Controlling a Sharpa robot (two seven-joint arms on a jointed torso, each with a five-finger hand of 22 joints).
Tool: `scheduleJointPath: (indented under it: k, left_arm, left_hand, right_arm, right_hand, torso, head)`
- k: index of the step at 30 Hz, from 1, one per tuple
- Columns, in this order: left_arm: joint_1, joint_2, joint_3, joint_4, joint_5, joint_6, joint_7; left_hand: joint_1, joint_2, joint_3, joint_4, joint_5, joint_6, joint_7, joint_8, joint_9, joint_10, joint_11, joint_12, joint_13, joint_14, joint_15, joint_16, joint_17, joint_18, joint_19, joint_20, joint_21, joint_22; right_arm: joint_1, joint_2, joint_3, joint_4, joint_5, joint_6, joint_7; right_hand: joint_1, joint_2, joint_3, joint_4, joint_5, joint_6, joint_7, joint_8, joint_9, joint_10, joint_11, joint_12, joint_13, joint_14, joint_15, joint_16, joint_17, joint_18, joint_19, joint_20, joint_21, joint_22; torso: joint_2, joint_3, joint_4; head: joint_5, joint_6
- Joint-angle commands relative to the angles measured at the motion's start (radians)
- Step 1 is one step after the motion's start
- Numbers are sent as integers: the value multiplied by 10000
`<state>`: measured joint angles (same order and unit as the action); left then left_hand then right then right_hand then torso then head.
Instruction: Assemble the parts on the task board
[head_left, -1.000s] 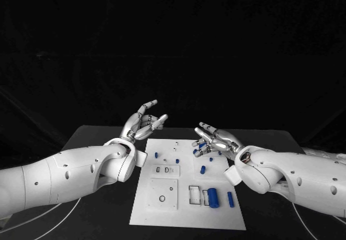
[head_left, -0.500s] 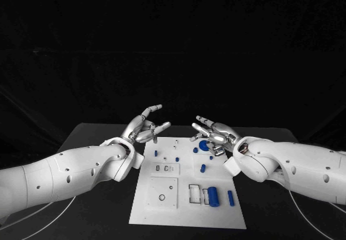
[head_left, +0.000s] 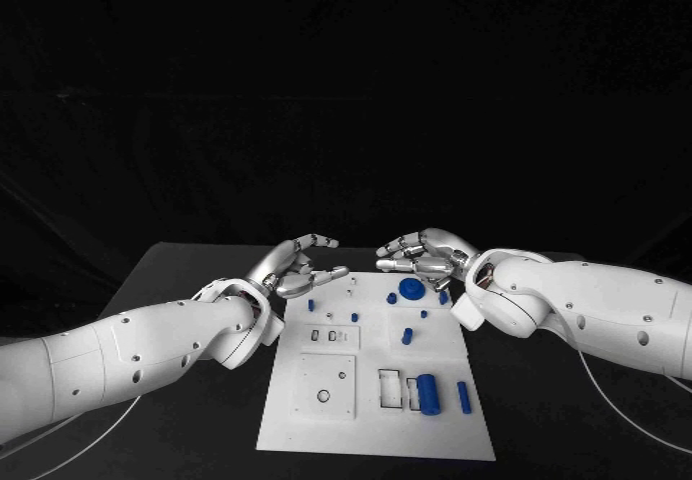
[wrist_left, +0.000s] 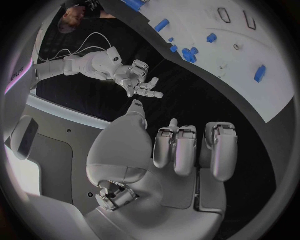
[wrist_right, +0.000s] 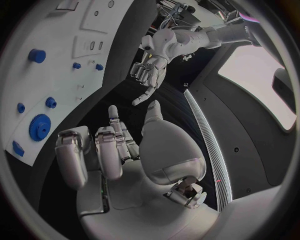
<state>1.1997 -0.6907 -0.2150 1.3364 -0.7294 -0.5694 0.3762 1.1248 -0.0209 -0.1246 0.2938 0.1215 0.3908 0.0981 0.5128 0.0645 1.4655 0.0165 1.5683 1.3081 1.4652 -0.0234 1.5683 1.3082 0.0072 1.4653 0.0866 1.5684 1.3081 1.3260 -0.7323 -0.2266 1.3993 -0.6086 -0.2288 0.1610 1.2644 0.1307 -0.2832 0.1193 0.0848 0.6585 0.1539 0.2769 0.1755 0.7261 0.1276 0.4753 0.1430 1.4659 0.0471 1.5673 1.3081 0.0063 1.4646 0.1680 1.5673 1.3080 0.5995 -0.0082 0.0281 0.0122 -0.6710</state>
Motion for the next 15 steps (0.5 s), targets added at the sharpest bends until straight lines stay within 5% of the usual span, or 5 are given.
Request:
scheduleJointPath:
  k: [1,3,6,15]
  left_arm:
    - [7,46,9,29,-1582,38,-571]
    - [8,57,10,39,-1865,-21,-633]
    - [9,81,12,51,-2156,-147,-718]
    - [9,124,16,32,-2419,-629,-842]
  left_hand:
    - [10,-158,105,6,9,284,92,24,27,1053,135,25,2627,1056,128,25,2626,-72,1055,109,24,2627]
    - [5,-187,144,6,7,403,152,-20,34,1053,196,25,2627,1056,183,25,2626,-72,1055,157,24,2627]
    - [6,-202,188,3,4,606,245,-41,53,1053,285,25,2627,1056,262,25,2626,-72,1055,228,24,2627]
    - [81,-160,243,-5,-5,851,390,-87,66,1053,425,25,2627,1056,389,25,2626,-72,1055,347,24,2627]
  right_arm:
    - [75,55,12,-94,-2281,-34,-629]
    - [110,90,23,-145,-2976,-188,-793]
    - [148,135,49,-197,-4175,-417,-1116]
    - [178,241,117,-264,-6517,-724,-2136]
  right_hand:
    - [471,-384,496,-383,37,938,-262,207,188,29,-162,-240,-187,1049,-212,35,2627,-63,1061,-258,35,2628]
    - [714,-696,952,-531,82,1332,-374,195,244,72,-172,-486,-361,1049,-240,35,2627,-63,1061,-306,35,2628]
    - [949,-1424,2243,-528,282,1988,-505,-241,273,666,-165,-1187,-809,1049,-250,35,2627,-63,1061,-323,35,2628]
    - [1297,-1677,3103,-695,624,2569,-353,-739,268,1836,-149,-1773,-797,1049,-92,35,2627,-63,1061,-198,35,2628]
  torso:
    - [212,2,134]
    - [265,-1,157]
    - [350,-19,194]
    - [557,-58,260]
  head:
    - [-60,33]
    - [-87,49]
    - [-136,47]
    - [-259,37]
